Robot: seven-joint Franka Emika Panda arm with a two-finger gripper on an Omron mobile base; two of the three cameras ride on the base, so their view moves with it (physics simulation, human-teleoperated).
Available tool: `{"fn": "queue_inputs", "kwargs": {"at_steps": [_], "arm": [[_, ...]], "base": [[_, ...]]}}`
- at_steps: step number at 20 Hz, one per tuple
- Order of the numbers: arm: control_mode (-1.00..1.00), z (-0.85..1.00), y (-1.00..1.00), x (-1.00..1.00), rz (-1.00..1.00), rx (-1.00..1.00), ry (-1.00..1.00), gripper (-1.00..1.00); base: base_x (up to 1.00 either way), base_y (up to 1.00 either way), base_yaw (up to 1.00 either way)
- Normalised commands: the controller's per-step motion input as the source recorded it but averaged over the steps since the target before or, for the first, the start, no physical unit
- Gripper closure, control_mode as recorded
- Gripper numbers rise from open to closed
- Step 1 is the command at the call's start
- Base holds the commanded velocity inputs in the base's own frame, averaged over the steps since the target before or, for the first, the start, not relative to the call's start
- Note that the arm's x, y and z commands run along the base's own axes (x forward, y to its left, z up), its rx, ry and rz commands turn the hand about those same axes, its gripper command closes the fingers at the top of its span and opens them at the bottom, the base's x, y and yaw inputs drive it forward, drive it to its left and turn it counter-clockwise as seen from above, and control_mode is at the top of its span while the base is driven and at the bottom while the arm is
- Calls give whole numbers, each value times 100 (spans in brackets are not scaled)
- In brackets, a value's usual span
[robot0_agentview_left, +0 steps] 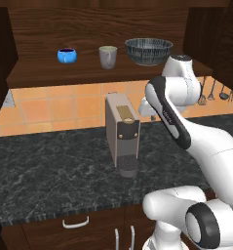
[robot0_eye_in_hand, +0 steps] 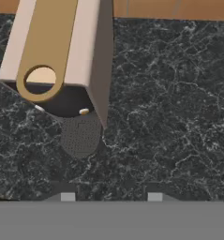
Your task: Gather all objects into one cabinet and sort the glasses and bowls to opposite sides.
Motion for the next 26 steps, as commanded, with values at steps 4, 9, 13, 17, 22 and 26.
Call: {"fn": "queue_inputs", "kwargs": {"at_steps": [4, 9, 13, 17, 22, 26], "arm": [[-100, -6, 0, -61, 3, -2, -20, -100], [-100, 0, 0, -82, 0, -23, -58, -100], [-100, 11, 0, -91, 0, -12, -74, -100], [-100, 0, 0, -26, 0, 2, -17, -100], [-100, 48, 0, -38, 0, 5, -44, -100], [-100, 12, 1, -31, 3, 2, -14, -100]], "base": [[0, 0, 0], [0, 0, 0], [0, 0, 0], [0, 0, 0], [0, 0, 0], [0, 0, 0]]}}
